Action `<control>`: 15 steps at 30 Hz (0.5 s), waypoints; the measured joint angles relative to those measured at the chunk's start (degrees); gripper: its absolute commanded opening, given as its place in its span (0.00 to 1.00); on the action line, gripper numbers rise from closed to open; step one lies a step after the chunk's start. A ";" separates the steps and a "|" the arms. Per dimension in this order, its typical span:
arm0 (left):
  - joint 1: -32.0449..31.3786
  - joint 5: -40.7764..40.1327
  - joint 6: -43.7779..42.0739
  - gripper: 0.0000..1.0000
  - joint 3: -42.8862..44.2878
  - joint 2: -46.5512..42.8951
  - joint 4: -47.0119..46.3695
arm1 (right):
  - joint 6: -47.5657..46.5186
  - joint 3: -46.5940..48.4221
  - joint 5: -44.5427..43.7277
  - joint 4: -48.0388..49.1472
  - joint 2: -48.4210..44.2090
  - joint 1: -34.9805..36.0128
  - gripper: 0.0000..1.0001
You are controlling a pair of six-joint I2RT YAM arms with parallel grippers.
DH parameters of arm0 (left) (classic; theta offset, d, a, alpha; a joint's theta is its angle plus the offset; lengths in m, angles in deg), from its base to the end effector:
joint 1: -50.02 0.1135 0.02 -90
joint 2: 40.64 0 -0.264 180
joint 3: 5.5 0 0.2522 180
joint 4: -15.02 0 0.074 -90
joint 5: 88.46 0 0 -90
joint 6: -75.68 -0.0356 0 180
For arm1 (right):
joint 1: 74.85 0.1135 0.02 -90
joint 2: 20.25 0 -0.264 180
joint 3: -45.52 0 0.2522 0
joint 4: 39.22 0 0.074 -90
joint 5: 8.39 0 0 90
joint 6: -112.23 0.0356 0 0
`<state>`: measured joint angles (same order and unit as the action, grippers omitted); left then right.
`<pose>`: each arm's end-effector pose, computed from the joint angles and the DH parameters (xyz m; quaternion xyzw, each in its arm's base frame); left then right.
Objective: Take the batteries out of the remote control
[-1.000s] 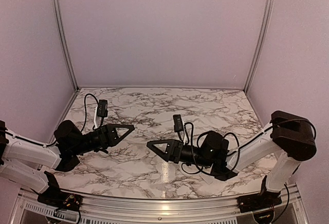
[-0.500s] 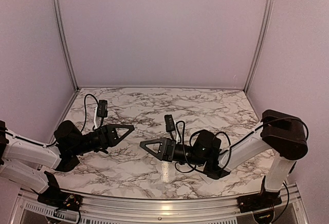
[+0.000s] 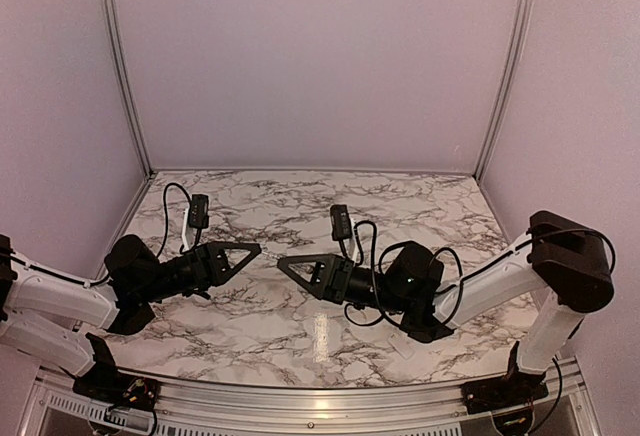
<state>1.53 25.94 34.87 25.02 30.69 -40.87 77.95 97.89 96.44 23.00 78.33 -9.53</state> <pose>0.1408 -0.1813 0.2265 0.1641 0.5955 -0.6687 0.4139 0.1329 0.3110 0.2224 -0.1526 0.5860 0.7277 0.3222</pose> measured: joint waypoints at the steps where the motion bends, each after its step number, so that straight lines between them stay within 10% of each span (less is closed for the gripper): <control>1: 0.00 0.00 0.02 0.00 0.00 0.00 -0.13 | -0.09 0.15 0.02 0.00 0.02 -0.15 0.47; 15: 0.00 0.57 0.79 0.00 0.24 1.62 -2.43 | -0.39 1.29 -0.31 -0.39 0.81 -0.42 0.29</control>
<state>1.53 26.51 35.65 25.26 32.31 -43.29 77.56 99.18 96.14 22.61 79.14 -9.94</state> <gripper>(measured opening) 0.053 0.331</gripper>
